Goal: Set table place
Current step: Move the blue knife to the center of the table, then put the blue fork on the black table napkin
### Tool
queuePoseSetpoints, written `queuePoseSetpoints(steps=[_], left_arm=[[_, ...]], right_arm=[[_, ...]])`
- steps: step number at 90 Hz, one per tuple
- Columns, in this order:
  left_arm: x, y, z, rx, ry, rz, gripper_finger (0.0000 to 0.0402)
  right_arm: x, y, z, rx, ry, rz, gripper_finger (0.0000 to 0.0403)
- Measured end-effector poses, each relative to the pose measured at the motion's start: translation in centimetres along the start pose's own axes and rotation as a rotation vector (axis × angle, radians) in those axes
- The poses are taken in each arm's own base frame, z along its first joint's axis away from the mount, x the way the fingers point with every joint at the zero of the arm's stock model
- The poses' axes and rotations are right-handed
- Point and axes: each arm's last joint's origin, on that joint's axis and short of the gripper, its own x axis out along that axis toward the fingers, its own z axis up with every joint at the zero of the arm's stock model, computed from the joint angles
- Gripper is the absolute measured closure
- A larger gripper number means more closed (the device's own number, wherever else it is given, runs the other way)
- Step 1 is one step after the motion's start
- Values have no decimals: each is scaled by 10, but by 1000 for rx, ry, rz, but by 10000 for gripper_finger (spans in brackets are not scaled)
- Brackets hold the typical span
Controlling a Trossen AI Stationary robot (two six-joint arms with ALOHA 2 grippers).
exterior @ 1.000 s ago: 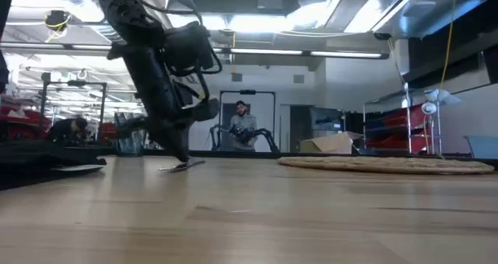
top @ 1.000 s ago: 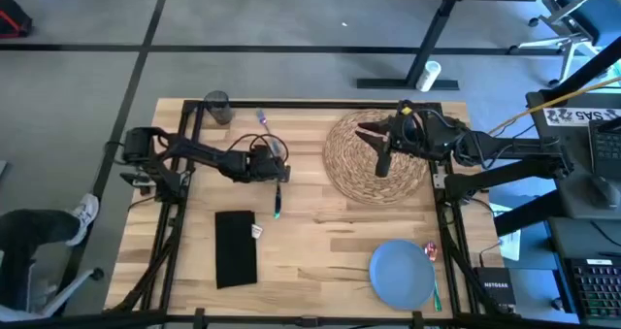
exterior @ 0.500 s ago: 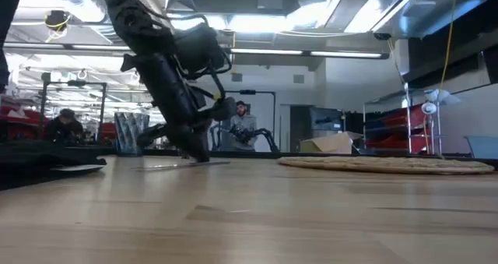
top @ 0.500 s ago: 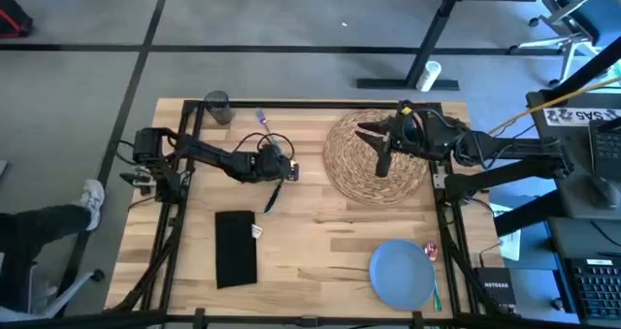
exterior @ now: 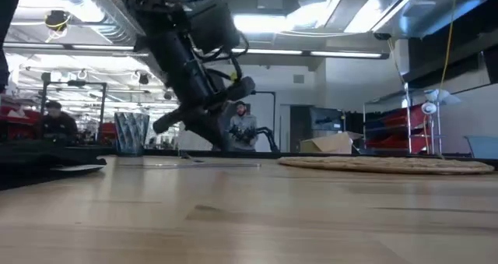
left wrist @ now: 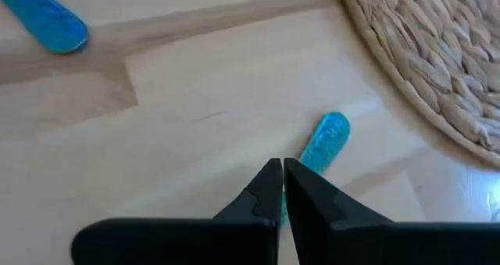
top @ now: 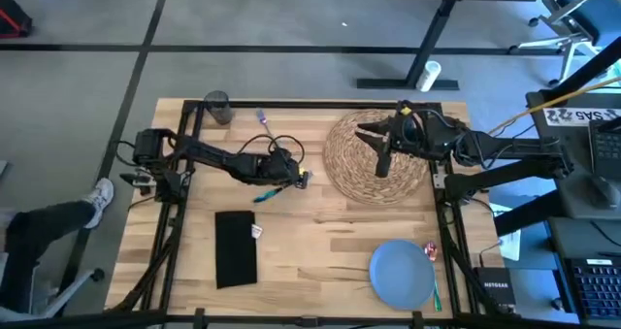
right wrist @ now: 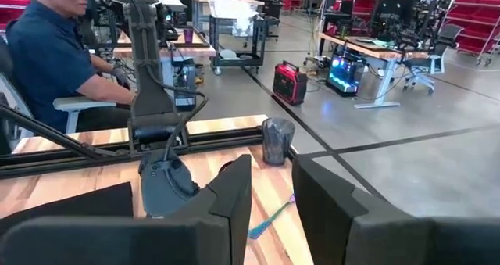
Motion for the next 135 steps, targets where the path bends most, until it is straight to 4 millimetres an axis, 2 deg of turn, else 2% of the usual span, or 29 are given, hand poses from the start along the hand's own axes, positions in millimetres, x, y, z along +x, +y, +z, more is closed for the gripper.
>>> queuePoseSetpoints(steps=[16,27,42,56,77,98,110,135], left_arm=[[-14,-7,31,44,39,115,402],[-20,-5,58,29,34,162,402],[-19,11,91,-45,22,230,401],[-14,37,113,-107,84,293,402],[-8,70,138,-253,166,310,402],[-5,93,158,-265,201,274,402],[-4,105,167,-335,178,289,400],[-3,118,176,-408,179,277,349]], right_arm=[[0,0,0,0,0,0,320],[0,0,0,-1,2,2,320],[0,1,-2,-7,19,19,320],[-1,0,-3,-11,32,20,320],[-3,0,-3,-11,36,26,320],[-5,-1,-6,-21,65,27,320],[-5,-1,-6,-21,65,35,320],[-5,1,-6,-20,65,79,320]])
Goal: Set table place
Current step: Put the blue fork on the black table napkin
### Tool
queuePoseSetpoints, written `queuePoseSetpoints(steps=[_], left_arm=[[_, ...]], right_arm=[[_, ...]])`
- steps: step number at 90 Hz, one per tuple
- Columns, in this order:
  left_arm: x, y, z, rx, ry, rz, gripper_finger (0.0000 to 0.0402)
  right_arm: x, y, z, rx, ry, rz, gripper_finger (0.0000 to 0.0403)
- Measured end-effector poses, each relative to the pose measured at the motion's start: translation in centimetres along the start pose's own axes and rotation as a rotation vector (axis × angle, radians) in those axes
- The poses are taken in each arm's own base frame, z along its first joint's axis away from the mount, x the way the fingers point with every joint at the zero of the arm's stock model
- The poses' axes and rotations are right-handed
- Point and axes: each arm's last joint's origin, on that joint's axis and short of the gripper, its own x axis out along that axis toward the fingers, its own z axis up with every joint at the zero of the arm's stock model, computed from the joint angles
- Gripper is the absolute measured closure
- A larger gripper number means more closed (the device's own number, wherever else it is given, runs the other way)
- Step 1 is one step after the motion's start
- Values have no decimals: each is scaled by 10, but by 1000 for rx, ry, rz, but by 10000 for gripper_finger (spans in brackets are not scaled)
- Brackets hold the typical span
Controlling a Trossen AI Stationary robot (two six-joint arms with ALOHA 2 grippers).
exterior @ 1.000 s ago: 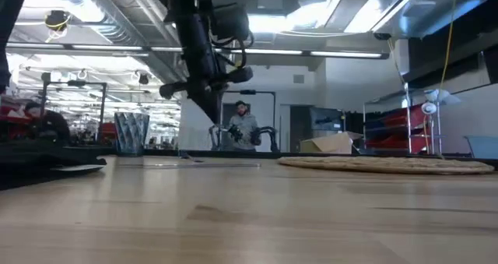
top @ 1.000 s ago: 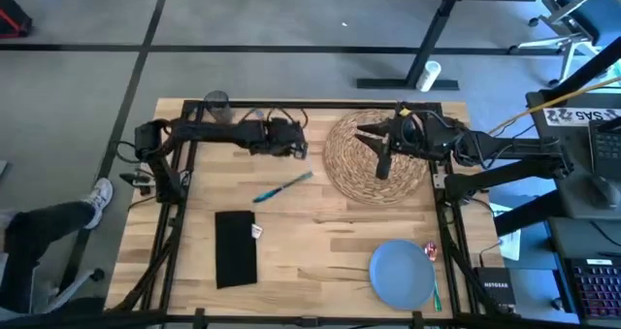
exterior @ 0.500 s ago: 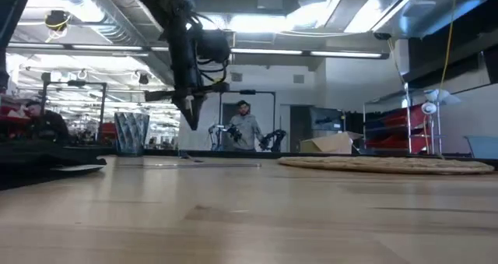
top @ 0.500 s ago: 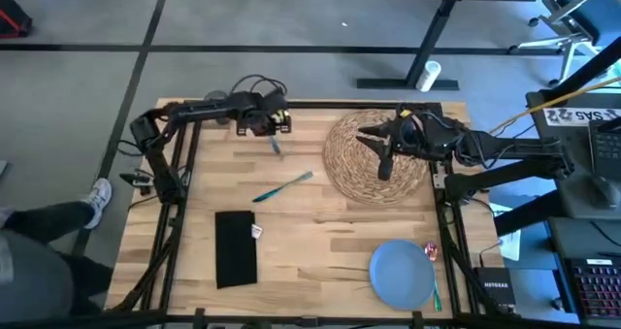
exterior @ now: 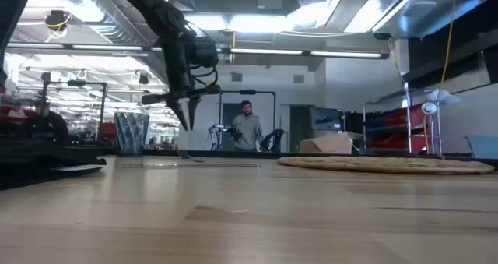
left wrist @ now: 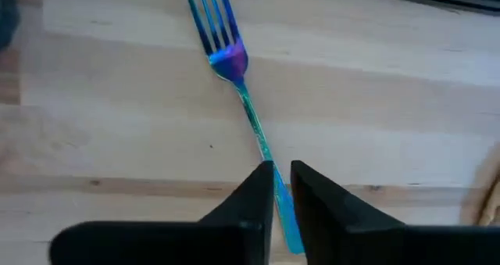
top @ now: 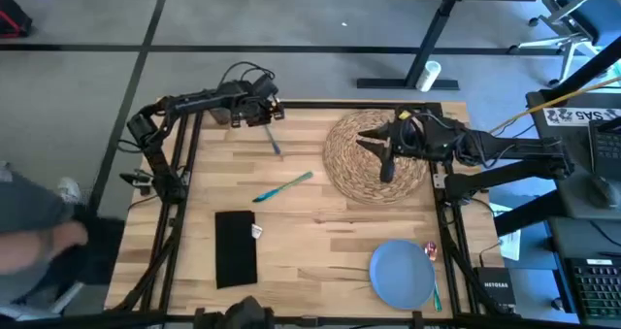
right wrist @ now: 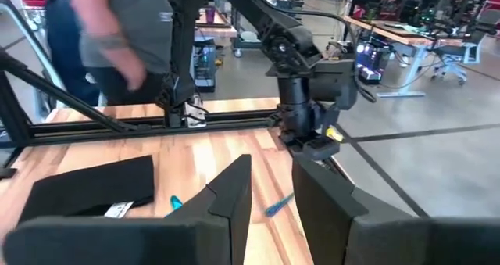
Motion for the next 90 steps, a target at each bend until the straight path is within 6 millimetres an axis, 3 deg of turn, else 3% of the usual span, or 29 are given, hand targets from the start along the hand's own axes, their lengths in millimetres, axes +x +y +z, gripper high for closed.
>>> queuePoseSetpoints(steps=[19,52,90], left_arm=[[4,-1,5,-57,11,-40,308],[48,0,0,-198,130,45,299],[53,8,21,-262,52,16,299]], right_arm=[[0,0,0,0,-1,0,320],[0,0,0,-1,-1,0,320],[0,0,0,0,-1,1,320]])
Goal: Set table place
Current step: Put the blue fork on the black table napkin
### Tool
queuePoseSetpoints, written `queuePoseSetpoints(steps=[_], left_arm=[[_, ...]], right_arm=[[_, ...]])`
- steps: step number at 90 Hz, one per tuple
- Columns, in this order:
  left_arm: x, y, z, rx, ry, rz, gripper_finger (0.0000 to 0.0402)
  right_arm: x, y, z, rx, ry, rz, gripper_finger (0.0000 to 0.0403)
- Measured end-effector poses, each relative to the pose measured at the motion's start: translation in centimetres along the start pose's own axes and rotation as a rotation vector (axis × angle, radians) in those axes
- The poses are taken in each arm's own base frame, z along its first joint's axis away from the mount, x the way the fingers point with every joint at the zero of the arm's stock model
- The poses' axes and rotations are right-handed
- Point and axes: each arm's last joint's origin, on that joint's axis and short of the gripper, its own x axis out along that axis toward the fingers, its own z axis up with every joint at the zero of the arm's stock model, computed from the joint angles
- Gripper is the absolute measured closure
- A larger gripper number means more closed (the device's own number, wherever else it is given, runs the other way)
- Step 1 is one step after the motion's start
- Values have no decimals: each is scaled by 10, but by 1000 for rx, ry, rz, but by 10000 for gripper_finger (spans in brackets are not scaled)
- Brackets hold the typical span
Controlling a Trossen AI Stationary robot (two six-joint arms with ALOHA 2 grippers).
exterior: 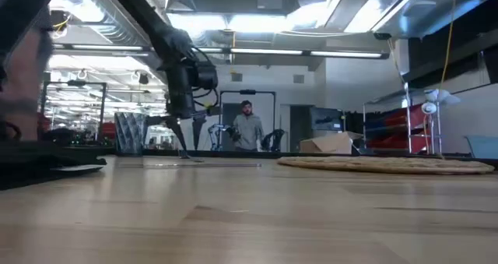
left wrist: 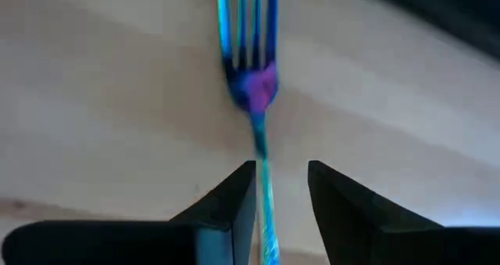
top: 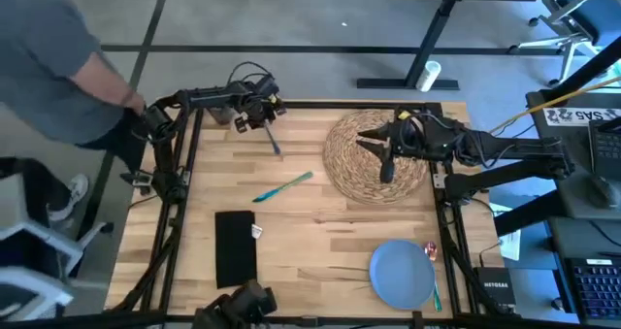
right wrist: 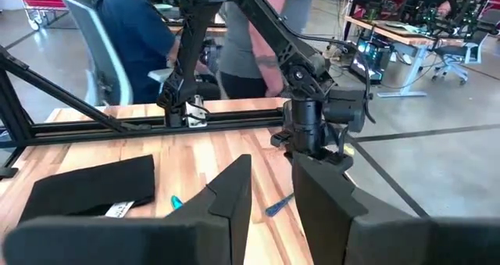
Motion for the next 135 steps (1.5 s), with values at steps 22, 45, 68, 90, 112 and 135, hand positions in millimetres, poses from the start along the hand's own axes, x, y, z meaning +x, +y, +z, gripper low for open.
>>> queuePoseSetpoints(steps=[22,45,68,90,112,135], left_arm=[[0,4,9,-16,-9,0,299],[8,9,7,-16,3,24,299],[25,8,3,-19,58,27,299],[28,5,0,20,57,13,300],[29,6,0,64,62,15,347],[23,1,-5,135,55,-4,395]], right_arm=[[0,0,0,0,1,0,320],[0,0,0,0,1,0,320],[0,0,-1,-2,14,0,320],[0,0,-3,-5,26,0,320],[0,0,-3,-6,30,0,320],[0,0,-3,-6,31,0,320]])
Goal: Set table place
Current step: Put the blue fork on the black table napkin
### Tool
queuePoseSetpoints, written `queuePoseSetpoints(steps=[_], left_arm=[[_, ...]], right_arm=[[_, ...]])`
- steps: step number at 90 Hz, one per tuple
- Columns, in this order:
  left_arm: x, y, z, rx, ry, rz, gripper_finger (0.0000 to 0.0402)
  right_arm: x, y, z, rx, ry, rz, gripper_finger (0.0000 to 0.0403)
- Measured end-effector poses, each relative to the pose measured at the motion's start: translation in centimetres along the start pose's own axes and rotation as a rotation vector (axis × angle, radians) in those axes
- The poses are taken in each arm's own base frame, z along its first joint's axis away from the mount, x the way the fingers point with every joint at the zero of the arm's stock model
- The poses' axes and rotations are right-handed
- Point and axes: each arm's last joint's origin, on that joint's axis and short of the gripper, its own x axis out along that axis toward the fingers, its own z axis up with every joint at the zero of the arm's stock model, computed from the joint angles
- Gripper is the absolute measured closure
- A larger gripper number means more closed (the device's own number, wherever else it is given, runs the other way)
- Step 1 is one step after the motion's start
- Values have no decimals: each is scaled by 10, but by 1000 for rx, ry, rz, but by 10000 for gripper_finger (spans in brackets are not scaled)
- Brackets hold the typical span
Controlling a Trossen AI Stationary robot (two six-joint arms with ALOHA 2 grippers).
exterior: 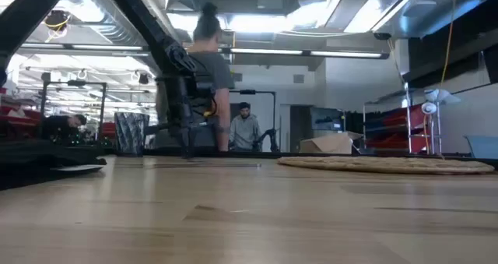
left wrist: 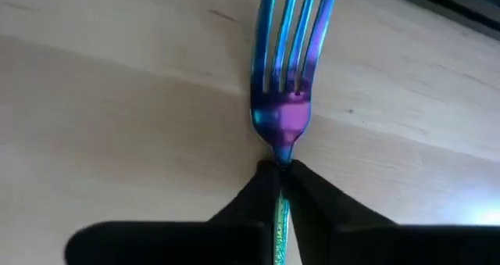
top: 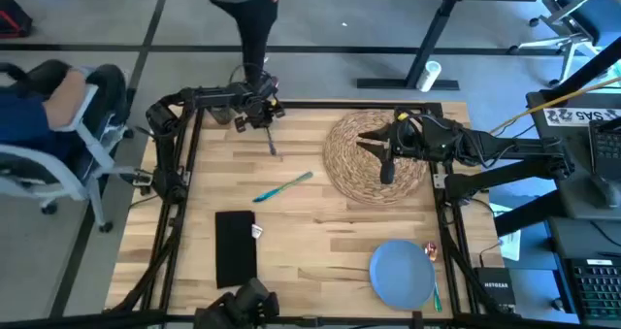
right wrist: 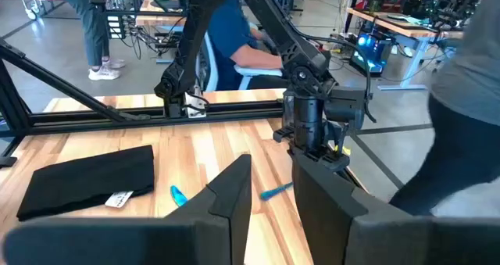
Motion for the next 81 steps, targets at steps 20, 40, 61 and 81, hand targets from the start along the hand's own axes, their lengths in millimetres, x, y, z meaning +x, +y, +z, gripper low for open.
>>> queuePoseSetpoints(steps=[20,40,61,81], left_arm=[[-23,-3,-4,41,38,-64,401],[-52,5,-18,78,86,-10,401],[-87,-2,-45,163,79,-64,401],[-126,-12,-87,264,90,-189,401]], right_arm=[[0,0,-1,-3,13,0,320],[0,0,-2,-4,16,-1,320],[0,0,-2,-4,16,0,320],[0,0,-2,-6,22,0,320]])
